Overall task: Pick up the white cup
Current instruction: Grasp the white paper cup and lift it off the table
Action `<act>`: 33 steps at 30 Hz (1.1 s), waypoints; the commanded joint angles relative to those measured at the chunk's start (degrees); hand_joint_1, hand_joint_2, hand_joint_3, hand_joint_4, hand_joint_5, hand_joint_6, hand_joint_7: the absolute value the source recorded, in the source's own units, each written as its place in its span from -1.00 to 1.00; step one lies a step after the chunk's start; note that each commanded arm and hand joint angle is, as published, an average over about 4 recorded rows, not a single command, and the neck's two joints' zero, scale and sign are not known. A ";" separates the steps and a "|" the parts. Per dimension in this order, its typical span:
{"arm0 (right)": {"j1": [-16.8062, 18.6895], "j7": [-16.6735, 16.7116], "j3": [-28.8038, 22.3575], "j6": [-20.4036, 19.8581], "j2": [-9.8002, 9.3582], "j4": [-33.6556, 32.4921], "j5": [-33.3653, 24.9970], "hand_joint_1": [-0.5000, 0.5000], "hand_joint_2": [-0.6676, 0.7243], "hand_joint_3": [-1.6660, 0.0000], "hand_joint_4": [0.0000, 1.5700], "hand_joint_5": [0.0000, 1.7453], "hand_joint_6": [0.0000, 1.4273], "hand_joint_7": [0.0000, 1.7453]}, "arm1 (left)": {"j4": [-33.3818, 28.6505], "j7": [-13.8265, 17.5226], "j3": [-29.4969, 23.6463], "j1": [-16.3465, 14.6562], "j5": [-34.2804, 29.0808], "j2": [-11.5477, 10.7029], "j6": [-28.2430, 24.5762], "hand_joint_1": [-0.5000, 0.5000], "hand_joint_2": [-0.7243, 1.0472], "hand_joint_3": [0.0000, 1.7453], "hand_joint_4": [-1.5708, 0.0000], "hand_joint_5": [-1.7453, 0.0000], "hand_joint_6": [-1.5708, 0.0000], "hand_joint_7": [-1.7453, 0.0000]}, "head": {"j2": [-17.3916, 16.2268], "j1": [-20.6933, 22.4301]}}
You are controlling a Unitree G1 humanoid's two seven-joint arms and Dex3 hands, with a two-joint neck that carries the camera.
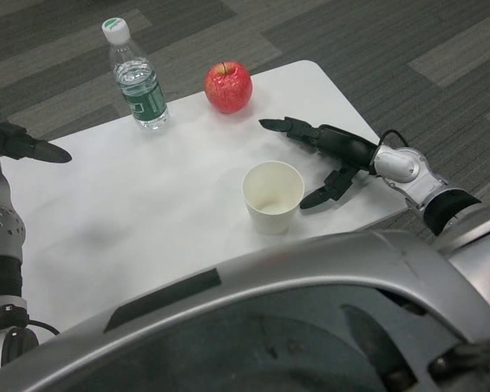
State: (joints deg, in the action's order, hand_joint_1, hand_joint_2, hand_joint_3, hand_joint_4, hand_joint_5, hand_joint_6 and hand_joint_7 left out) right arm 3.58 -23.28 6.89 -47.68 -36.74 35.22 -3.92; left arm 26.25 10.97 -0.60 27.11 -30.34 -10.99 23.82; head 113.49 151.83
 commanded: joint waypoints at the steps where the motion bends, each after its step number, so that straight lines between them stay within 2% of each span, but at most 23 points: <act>1: 3.19 -2.83 3.57 3.23 0.34 4.07 4.32 -0.75 1.00 1.00 -1.00 -1.00 -1.00 -0.92 | 0.57 0.10 -0.19 1.80 0.20 -0.33 -0.36 -0.73 -0.80 -0.90 1.00 0.76 1.00 0.52 | -0.12 -0.46; 3: 3.19 -2.83 4.21 3.27 0.40 4.31 0.91 -0.77 1.00 1.00 -1.00 -1.00 -1.00 -0.92 | 0.75 0.10 -0.17 1.94 0.22 -0.35 -0.36 -0.73 -0.80 -0.90 1.00 0.76 1.00 0.52 | -0.06 -0.69; 6: 3.19 -1.55 5.57 3.34 0.69 5.96 -9.48 -0.83 1.00 1.00 -1.00 -1.00 -1.00 -0.92 | 1.10 0.10 -0.10 2.20 0.28 -0.29 -0.36 -0.73 -0.80 -0.90 1.00 0.76 1.00 0.52 | 0.02 -0.82; 7: 3.19 -1.09 5.30 3.38 0.77 6.09 -11.26 -0.83 1.00 1.00 -1.00 -1.00 -1.00 -0.92 | 1.17 0.10 -0.08 2.22 0.26 -0.26 -0.36 -0.73 -0.80 -0.90 1.00 0.76 1.00 0.52 | 0.14 -0.98; 14: 3.23 -0.89 1.41 4.17 0.71 3.67 -12.73 -0.83 1.00 1.00 -1.00 -1.00 -1.00 -0.92 | 1.34 0.19 -0.10 2.33 0.20 -0.26 -0.36 -0.73 -0.80 -0.90 1.00 0.76 1.00 0.52 | 0.93 -1.44; 20: 4.07 -1.20 -5.92 5.41 2.33 0.38 -12.91 -0.83 1.00 1.00 -1.00 -1.00 -1.00 -0.92 | 1.34 0.19 -0.19 2.20 0.20 -0.13 -0.27 -0.73 -0.80 -0.90 1.00 0.76 1.00 0.52 | 1.59 -1.17; 23: 4.51 -1.55 -7.48 6.11 2.58 -1.69 -13.02 -0.83 1.00 1.00 -1.00 -1.00 -1.00 -0.92 | 1.34 0.19 -0.26 2.22 0.20 -0.09 -0.27 -0.73 -0.80 -0.90 1.00 0.76 1.00 0.52 | 1.75 -1.08; 28: 5.21 -5.90 -8.91 8.44 1.59 -7.67 -13.30 -0.83 0.98 1.00 -1.00 -1.00 -1.00 -0.92 | 1.56 0.19 -0.28 2.29 0.06 -0.13 -0.27 -0.73 -0.80 -0.90 1.00 0.76 1.00 0.52 | 1.88 -1.07; 33: 5.21 -10.76 -10.47 9.40 2.18 -11.93 -13.48 -0.83 0.91 1.00 -1.00 -1.00 -1.00 -0.92 | 2.00 0.19 -0.21 2.84 0.02 -0.31 -0.29 -0.73 -0.80 -0.90 1.00 0.76 1.00 0.52 | 1.92 -1.12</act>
State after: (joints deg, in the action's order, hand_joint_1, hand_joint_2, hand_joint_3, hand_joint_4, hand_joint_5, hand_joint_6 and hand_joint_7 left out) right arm 8.51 -32.78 -2.81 -39.11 -34.78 24.79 -17.72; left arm 27.41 11.01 -0.57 28.70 -30.35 -11.08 23.77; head 115.41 150.71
